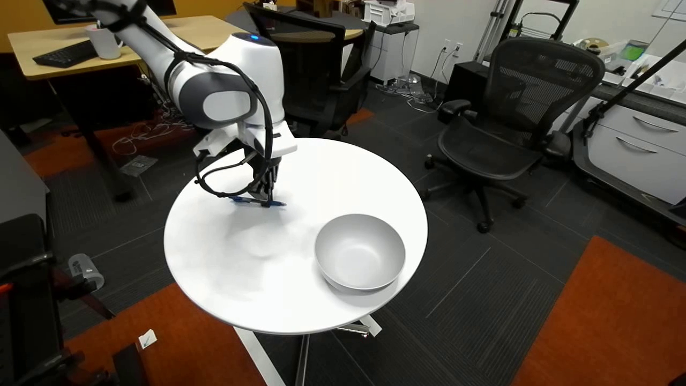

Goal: Put the pen in the bowl

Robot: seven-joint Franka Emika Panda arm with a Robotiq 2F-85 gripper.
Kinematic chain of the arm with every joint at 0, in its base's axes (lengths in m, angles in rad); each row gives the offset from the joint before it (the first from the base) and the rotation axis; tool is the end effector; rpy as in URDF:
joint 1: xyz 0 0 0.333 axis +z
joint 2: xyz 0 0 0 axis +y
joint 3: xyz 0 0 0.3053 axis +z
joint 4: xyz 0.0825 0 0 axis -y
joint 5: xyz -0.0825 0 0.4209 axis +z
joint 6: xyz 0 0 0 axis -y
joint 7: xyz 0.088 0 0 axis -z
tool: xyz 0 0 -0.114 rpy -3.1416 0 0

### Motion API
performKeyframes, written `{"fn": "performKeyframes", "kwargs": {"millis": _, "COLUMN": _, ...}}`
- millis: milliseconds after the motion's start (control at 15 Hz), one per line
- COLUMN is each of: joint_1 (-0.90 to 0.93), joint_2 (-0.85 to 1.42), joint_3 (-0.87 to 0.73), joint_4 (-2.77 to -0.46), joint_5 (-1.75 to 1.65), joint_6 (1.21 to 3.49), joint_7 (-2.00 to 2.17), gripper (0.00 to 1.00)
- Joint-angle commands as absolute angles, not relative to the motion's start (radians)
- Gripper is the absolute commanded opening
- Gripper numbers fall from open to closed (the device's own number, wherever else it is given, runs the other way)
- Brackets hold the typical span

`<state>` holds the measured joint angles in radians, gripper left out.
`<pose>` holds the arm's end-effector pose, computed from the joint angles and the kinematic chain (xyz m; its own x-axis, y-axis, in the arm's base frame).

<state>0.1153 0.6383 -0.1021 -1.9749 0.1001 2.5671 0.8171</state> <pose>0.6150 0.0045 0.0912 0.6441 -0.7647 -0.0205 -0.7638 -0.6444 0.0364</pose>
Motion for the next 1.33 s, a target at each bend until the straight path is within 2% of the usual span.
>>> {"fn": "performKeyframes", "kwargs": {"millis": 0, "joint_1": 0.115, "joint_2": 0.486, "joint_3": -0.140, "joint_4": -2.054, "joint_5": 0.100, "joint_6": 2.538, "joint_7": 0.820, "gripper": 0.03}}
{"fn": "performKeyframes", "kwargs": {"millis": 600, "joint_1": 0.068, "joint_2": 0.262, "joint_3": -0.229, "joint_4": -2.026, "joint_5": -0.065, "joint_6": 2.339, "joint_7": 0.842, "gripper": 0.03}}
{"fn": "performKeyframes", "kwargs": {"millis": 933, "joint_1": -0.005, "joint_2": 0.313, "joint_3": -0.225, "joint_4": -1.929, "joint_5": -0.099, "joint_6": 2.252, "joint_7": 0.789, "gripper": 0.03}}
{"fn": "performKeyframes", "kwargs": {"millis": 1267, "joint_1": -0.050, "joint_2": 0.423, "joint_3": -0.235, "joint_4": -1.818, "joint_5": -0.112, "joint_6": 2.266, "joint_7": 0.794, "gripper": 0.03}}
